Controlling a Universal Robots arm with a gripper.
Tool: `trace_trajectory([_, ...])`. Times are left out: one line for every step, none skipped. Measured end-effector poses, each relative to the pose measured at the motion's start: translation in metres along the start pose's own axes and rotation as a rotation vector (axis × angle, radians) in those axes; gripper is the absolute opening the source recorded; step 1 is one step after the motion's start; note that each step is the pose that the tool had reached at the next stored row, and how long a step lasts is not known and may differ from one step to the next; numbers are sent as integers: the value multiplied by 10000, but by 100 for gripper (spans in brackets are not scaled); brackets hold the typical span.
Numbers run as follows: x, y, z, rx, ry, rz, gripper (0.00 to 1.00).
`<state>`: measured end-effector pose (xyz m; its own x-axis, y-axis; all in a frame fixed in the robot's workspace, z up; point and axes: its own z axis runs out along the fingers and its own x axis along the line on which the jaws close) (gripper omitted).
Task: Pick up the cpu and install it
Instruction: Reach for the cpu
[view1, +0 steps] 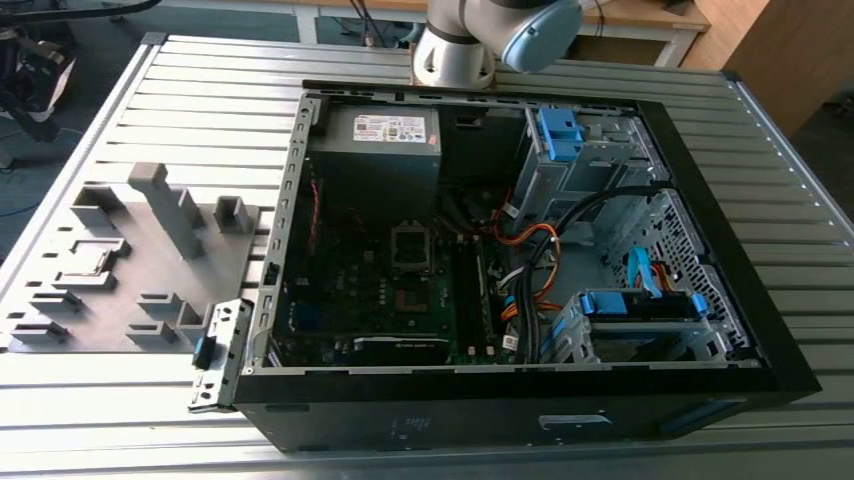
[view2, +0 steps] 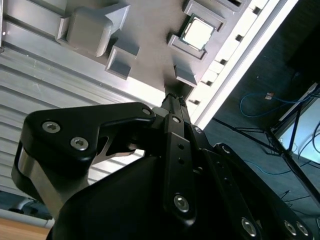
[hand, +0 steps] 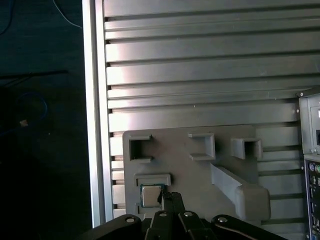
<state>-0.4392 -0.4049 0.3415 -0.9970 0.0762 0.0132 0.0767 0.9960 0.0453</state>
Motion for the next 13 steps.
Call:
trace_trajectory([2,-22,4,1,1,-1,11])
trace_trajectory([3,-44,8,1,1,-1,11])
trace_trajectory([4,-65,11,1,2,-1,11])
trace_trajectory([4,-86,15,1,1,-1,11])
trace_trajectory([4,-107,19,1,1,-2,11])
trace_trajectory([4,-128,23,1,2,-2,11])
trace_trajectory([4,-150,28,0,1,-2,11])
trace_trajectory([3,-170,32,1,1,-2,11])
trace_trajectory([2,-189,36,1,1,-1,11])
trace_trajectory([1,-208,40,0,1,-2,11])
trace_trajectory([0,-225,44,0,0,-1,11])
trace_trajectory([-1,-241,49,1,1,-1,11])
trace_trajectory([-2,-256,54,0,1,-1,11])
